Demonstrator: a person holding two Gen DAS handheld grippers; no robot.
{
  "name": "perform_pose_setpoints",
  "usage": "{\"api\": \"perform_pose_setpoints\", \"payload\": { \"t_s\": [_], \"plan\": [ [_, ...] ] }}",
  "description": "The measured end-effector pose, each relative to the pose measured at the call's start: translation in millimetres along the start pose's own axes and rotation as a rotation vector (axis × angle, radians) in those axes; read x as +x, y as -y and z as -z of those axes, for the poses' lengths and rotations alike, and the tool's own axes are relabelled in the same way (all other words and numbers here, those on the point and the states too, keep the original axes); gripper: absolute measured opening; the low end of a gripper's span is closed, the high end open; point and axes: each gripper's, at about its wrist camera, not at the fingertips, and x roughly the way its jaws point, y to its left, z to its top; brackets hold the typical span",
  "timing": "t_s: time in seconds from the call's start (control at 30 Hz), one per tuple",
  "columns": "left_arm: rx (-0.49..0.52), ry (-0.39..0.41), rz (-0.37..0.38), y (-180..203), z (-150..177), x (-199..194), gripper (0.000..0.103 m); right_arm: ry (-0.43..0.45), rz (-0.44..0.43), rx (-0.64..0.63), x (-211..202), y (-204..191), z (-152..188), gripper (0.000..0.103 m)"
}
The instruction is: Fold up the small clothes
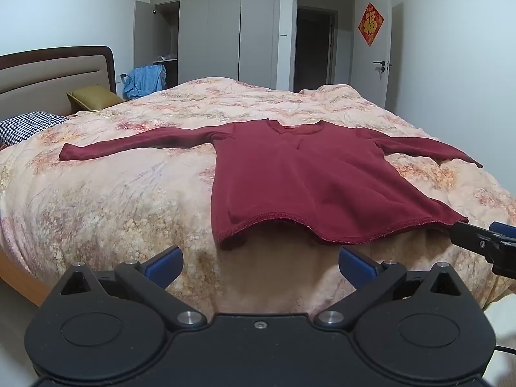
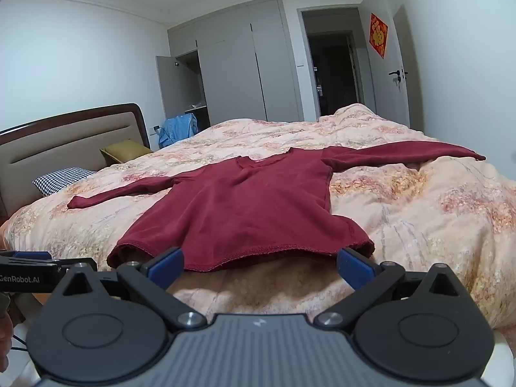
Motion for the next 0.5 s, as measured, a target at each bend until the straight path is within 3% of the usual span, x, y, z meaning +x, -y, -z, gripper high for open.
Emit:
{"api": "perform_pose_setpoints", "payload": {
  "t_s": [0.5],
  "plan": [
    [0.001,0.004,0.003,0.0,0.1,-0.4,0.102,-0.007,-0.011,-0.006,3.5,0.7,4.0,0.103]
  ]
}}
